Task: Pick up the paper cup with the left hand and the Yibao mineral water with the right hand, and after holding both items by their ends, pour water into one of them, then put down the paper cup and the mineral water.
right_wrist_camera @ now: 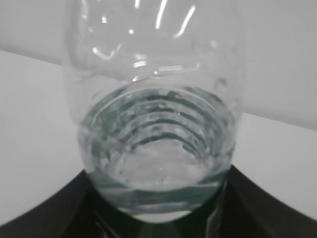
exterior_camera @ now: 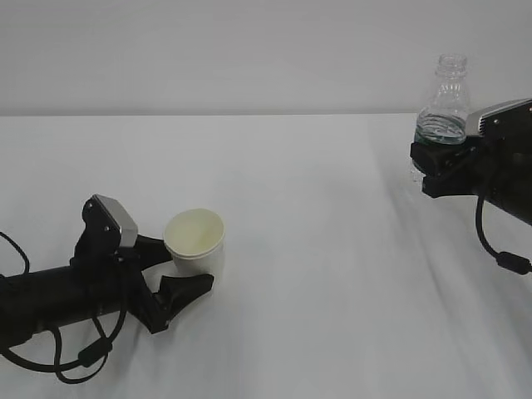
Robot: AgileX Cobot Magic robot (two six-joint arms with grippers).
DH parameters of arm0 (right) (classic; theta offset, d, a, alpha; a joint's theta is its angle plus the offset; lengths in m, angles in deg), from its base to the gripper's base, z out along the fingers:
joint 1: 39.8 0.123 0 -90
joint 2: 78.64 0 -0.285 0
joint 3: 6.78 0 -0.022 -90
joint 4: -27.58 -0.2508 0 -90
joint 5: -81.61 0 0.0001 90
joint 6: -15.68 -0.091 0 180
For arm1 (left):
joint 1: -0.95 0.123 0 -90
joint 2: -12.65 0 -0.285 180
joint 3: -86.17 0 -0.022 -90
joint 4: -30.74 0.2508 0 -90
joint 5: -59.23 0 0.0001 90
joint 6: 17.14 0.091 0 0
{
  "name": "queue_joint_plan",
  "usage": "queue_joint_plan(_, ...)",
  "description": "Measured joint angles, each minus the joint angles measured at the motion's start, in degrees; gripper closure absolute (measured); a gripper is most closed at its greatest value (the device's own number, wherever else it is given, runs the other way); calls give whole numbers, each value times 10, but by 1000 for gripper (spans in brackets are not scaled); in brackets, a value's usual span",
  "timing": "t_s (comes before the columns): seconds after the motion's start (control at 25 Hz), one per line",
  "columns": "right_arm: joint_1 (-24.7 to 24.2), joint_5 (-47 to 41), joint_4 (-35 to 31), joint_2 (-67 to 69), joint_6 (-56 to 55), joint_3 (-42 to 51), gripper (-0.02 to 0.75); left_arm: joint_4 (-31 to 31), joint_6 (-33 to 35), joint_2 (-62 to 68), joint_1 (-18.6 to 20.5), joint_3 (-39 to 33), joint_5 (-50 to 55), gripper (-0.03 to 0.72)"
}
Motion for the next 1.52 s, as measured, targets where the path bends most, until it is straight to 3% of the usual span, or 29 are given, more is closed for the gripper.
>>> queue_joint_plan(1.0,0,0,0,0,1,0,294,5,-18,1,-6,43,0,113)
queue_joint_plan(1.24,0,0,0,0,1,0,294,5,-19,1,-6,43,0,175)
queue_joint_plan(1.52,0,0,0,0,1,0,294,5,-19,1,-6,43,0,188)
